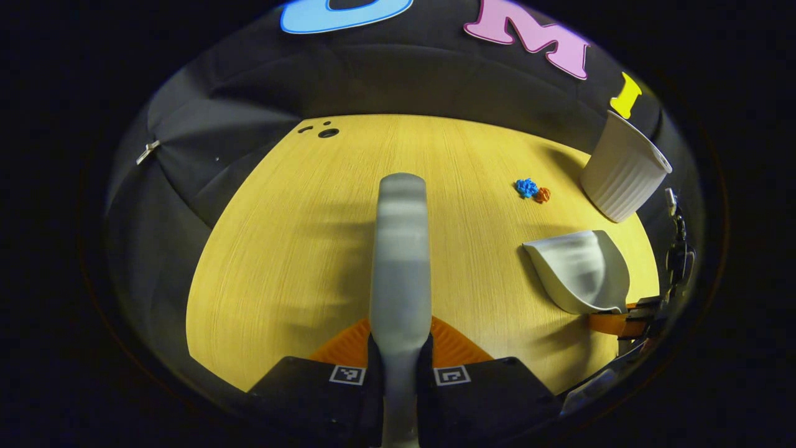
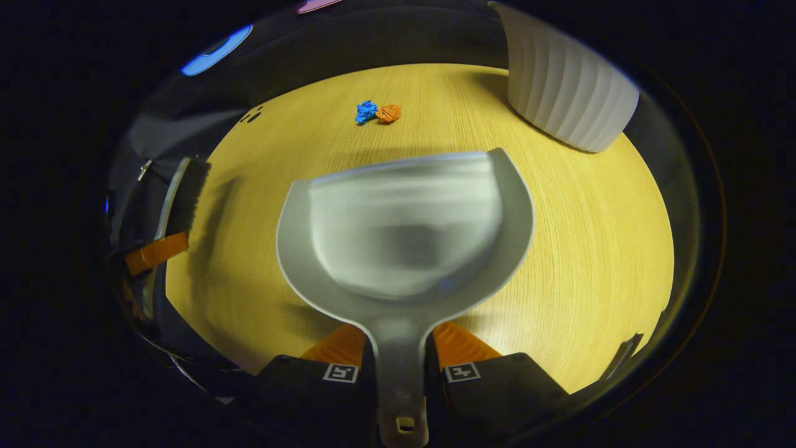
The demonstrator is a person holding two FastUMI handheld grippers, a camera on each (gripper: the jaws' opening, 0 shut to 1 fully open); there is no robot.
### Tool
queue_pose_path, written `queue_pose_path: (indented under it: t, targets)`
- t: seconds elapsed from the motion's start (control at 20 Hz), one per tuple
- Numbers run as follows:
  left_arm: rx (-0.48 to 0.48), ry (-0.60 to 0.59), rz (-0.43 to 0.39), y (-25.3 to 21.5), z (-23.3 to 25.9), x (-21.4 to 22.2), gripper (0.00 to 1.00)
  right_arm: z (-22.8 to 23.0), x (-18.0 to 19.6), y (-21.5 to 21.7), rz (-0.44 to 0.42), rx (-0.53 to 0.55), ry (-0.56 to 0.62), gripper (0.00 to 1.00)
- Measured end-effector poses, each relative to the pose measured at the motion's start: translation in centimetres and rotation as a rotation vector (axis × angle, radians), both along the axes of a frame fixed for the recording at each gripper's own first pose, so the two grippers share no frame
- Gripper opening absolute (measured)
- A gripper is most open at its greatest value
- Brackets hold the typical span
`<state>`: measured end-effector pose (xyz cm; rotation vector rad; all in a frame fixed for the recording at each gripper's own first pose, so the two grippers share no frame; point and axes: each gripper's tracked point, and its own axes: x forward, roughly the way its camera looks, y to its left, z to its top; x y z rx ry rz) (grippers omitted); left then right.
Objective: Pick up the small broom and dustpan from the desktop, sweep the trash into the dustpan with the broom, and then empty the trash into the garbage bin.
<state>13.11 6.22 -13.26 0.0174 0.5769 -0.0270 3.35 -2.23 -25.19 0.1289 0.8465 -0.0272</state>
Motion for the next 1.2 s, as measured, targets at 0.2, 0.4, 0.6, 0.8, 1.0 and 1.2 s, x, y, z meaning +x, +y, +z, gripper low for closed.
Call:
queue_pose_path:
  t: [0.2, 0.4, 0.6, 0.8, 1.0, 1.2]
  targets:
    - [0.056, -0.003, -0.077, -2.1, 1.3, 4.4, 0.26, 0.3, -0.9, -0.9, 0.042, -0.021, 0.0, 0.35]
    - [0.187, 0.006, -0.195, -4.5, 2.5, 10.5, 0.26, 0.3, -1.5, -1.7, 0.065, -0.024, 0.006, 0.35]
    - [0.318, 0.001, -0.31, -7.6, 3.7, 16.3, 0.26, 0.4, -1.5, -2.6, 0.065, -0.029, 0.017, 0.35]
    - [0.402, -0.006, -0.445, -11.6, 4.7, 20.7, 0.26, 0.6, -1.4, -3.6, 0.086, -0.044, 0.031, 0.35]
    - [0.558, 0.007, -0.61, -14.5, 4.7, 24.0, 0.25, 0.8, -1.2, -4.3, 0.097, -0.06, 0.039, 0.35]
    - [0.615, 0.043, -0.778, -18.0, 3.9, 24.2, 0.26, 0.9, -1.3, -4.3, 0.115, -0.051, 0.048, 0.39]
